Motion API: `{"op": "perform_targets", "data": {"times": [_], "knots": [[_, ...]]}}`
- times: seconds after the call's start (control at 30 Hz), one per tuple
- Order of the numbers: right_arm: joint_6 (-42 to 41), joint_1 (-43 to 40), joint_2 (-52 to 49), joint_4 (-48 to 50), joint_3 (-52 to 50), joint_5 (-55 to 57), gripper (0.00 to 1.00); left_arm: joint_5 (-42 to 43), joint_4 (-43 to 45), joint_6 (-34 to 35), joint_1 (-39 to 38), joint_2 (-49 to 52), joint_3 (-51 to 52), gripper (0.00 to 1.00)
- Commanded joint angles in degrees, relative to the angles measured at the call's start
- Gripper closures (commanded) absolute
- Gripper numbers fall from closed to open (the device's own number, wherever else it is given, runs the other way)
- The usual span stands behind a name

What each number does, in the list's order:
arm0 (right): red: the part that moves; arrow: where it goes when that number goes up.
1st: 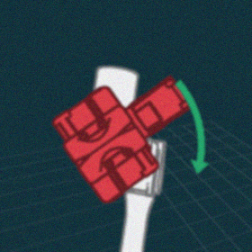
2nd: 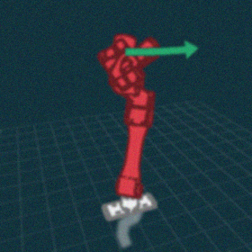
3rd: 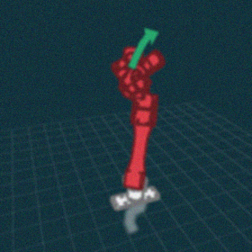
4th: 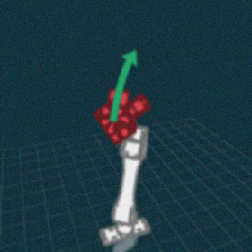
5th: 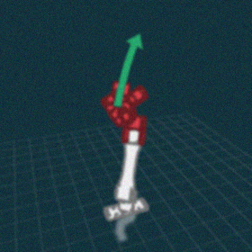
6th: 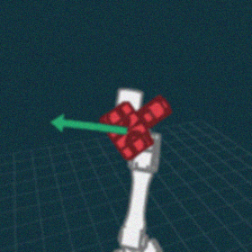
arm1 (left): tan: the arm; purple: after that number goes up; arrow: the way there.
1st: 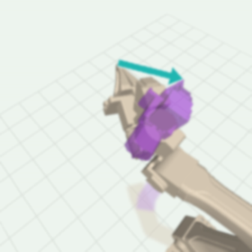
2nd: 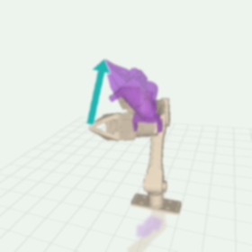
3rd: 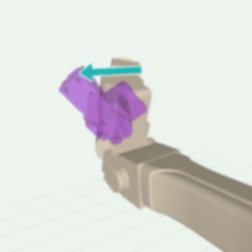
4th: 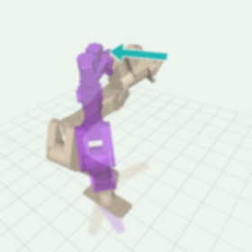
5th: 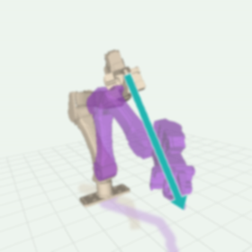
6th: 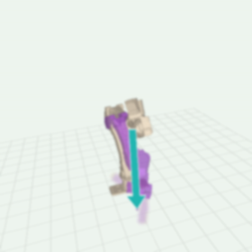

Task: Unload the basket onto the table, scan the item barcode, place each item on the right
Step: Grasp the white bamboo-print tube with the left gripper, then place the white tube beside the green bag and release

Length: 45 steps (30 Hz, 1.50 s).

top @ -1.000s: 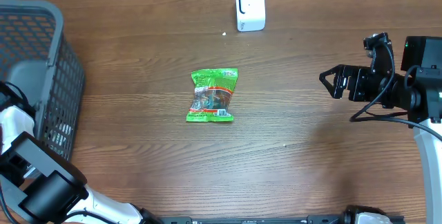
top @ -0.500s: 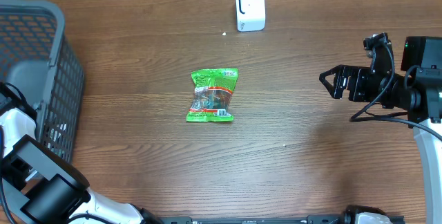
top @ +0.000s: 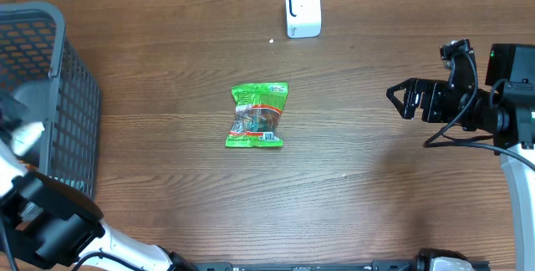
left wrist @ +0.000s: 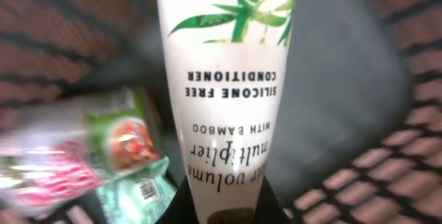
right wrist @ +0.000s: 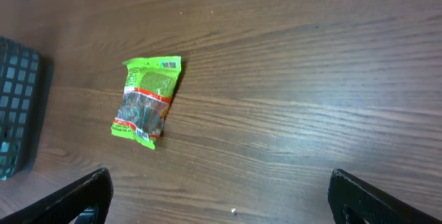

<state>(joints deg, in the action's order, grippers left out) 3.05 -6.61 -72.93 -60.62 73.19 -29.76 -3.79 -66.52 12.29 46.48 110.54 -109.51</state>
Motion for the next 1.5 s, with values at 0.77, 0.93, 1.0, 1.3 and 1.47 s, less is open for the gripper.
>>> {"op": "perform_targets", "data": {"times": [0.77,0.93,1.0,1.3,1.47], "knots": [[0.39,0.24,0.15,1.92,1.40,-0.07,0.00,15.19,-17.38,5.57,-57.96,-1.46,-12.41,0.96],[0.39,0.24,0.15,1.79,1.40,-0.04,0.00,15.08,-2.16,15.58,-70.86,-1.46,3.43,0.96],[0.39,0.24,0.15,1.77,1.40,-0.04,0.00,12.81,2.91,18.38,-74.10,-1.46,8.31,0.96],[0.39,0.24,0.15,1.79,1.40,-0.07,0.00,5.88,31.47,21.62,-79.62,-1.14,29.88,0.96],[0.39,0.24,0.15,1.75,1.40,-0.07,0.00,9.62,39.93,24.28,-79.62,-1.14,36.35,0.96]]}}
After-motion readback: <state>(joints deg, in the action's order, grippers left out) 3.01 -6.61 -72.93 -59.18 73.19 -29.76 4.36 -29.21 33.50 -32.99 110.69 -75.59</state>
